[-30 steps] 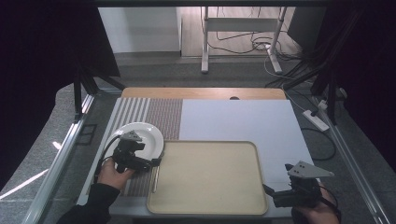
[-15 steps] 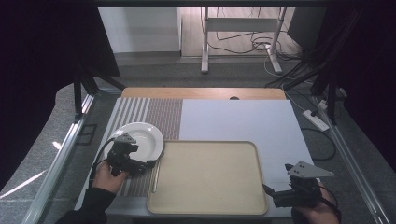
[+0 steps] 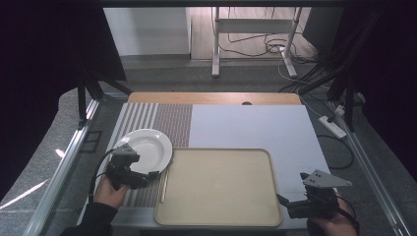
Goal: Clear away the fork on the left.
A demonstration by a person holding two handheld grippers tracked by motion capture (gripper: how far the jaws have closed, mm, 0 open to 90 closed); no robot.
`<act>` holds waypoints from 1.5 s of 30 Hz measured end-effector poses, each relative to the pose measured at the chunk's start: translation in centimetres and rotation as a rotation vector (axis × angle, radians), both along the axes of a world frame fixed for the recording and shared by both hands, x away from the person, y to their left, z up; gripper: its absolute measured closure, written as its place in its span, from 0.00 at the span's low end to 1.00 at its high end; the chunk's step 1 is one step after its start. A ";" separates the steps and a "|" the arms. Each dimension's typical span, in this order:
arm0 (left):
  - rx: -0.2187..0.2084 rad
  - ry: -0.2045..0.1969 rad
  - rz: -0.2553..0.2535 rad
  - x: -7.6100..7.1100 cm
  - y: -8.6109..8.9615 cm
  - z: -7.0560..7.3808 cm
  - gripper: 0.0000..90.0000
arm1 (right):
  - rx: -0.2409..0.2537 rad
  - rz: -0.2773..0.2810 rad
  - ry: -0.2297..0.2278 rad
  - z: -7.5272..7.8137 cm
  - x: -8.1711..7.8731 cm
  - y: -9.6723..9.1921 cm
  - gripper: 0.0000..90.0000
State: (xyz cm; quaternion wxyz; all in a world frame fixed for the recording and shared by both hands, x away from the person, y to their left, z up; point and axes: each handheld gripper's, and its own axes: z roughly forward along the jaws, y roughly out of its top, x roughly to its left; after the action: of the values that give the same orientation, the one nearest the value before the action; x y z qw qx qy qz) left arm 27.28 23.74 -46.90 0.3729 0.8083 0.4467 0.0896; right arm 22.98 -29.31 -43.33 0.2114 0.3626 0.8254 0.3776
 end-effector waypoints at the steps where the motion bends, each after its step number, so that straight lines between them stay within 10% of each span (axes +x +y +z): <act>1: -0.006 0.002 0.000 -0.1 0.1 -0.1 0.00 | 0.000 0.000 0.000 0.0 0.0 0.0 0.00; 45: -0.054 -0.002 0.069 -5.3 3.8 -0.6 0.00 | -0.003 -0.005 0.004 0.0 0.1 0.0 0.00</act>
State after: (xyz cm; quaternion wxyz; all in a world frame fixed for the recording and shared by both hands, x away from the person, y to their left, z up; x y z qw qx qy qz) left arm 21.95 27.49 -47.53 0.3917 0.7821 0.4761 0.0910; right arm 23.05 -29.29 -43.33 0.2112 0.3653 0.8255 0.3749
